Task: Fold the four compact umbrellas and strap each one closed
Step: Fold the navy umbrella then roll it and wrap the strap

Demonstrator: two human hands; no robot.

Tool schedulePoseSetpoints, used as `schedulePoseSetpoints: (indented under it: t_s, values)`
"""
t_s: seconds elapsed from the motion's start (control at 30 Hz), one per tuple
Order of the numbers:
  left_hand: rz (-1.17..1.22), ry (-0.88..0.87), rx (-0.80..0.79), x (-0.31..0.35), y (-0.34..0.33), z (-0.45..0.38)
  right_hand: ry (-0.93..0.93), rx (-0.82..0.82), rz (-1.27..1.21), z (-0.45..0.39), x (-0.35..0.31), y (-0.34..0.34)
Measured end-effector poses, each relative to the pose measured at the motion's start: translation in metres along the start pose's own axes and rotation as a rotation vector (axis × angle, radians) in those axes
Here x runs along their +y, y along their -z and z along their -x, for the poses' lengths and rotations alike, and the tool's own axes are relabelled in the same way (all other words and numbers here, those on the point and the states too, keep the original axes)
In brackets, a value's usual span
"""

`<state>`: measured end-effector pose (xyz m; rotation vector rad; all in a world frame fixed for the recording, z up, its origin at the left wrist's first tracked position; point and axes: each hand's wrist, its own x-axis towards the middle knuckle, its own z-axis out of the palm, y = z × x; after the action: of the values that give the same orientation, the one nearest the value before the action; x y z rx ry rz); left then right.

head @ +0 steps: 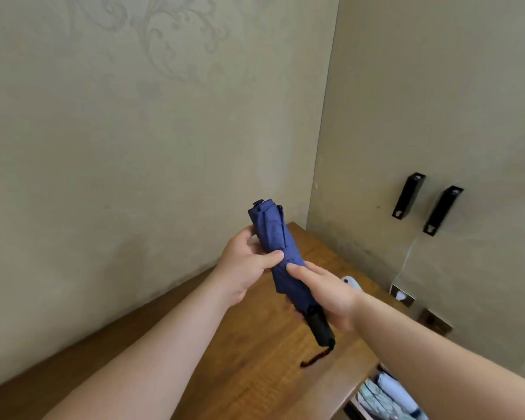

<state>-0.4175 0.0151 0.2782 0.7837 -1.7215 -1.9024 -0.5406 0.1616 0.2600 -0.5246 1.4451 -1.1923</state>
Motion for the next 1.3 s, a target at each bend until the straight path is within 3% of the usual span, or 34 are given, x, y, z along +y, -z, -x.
schedulePoseSetpoints:
  t_s: [0.1,0.27,0.4,0.53,0.7,0.83,0.93,1.0,1.07,1.13,1.23,1.3]
  values:
    - [0.017,0.018,-0.059,-0.009,-0.035,-0.01,0.089,0.141,-0.014,0.009,0.015,0.021]
    - [-0.002,0.065,-0.143,-0.028,-0.101,-0.034,0.115,0.194,-0.069,0.021,0.036,0.078]
    - [0.015,0.123,-0.123,-0.06,-0.158,-0.05,0.123,0.264,0.107,0.034,0.058,0.143]
    - [0.068,0.27,-0.142,-0.124,-0.227,-0.045,-0.038,0.314,0.284,0.053,0.116,0.214]
    - [0.205,0.658,-0.109,-0.239,-0.303,-0.011,-0.229,0.449,0.428,0.086,0.224,0.274]
    - [0.166,0.982,0.001,-0.319,-0.34,0.015,-0.478,0.352,0.584,0.105,0.303,0.311]
    - [0.084,1.08,0.133,-0.37,-0.343,0.015,-0.619,0.264,0.783,0.098,0.342,0.325]
    - [-0.267,0.938,0.055,-0.404,-0.336,0.009,-0.64,0.226,0.881,0.08,0.358,0.331]
    - [-0.808,0.66,-0.197,-0.421,-0.328,0.002,-0.636,0.16,0.961,0.055,0.365,0.335]
    - [-1.178,0.35,-0.432,-0.431,-0.317,-0.005,-0.605,0.098,1.014,0.03,0.372,0.337]
    - [-1.381,0.199,-0.751,-0.439,-0.308,-0.005,-0.591,0.055,0.966,0.003,0.391,0.33]
    - [-1.45,0.165,-0.835,-0.448,-0.307,0.003,-0.576,0.043,0.913,-0.008,0.409,0.322]
